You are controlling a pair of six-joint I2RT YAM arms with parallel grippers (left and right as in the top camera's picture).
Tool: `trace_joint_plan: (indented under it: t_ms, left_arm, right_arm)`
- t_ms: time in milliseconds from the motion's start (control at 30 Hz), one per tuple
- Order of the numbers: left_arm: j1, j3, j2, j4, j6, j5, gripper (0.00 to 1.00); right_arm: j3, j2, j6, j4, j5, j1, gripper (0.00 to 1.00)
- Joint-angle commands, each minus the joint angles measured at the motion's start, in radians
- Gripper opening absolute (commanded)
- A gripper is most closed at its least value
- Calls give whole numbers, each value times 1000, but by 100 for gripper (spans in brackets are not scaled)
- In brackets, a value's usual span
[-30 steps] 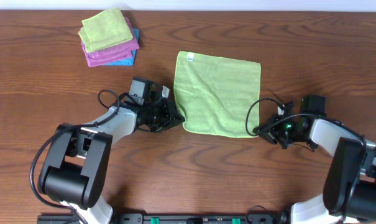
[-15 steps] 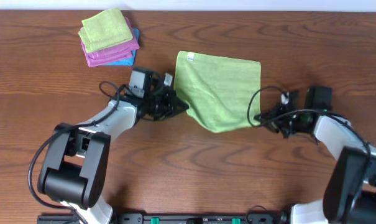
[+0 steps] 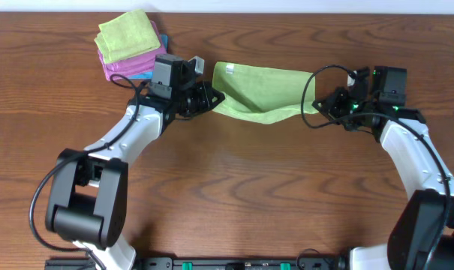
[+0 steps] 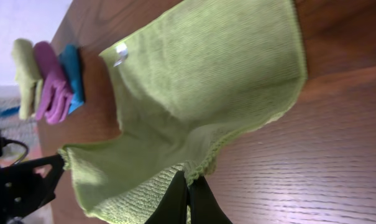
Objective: Fold the cloth
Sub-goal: 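Lift the near edge and fold it forward over the far edge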
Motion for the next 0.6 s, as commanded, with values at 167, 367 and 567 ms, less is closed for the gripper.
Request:
trace_joint_plan:
  t_ms: [167,367,567]
  left_arm:
    - [50,159,179,-26,56,-7,5]
    - [69,328,277,-128,146,15,5]
    - [69,450,334,-161,174,-2,5]
  right_arm:
    - [13,28,53,32,106,17,2]
    - [78,130,60,43,110,26,1]
    - [209,235,60,39,123,39,1]
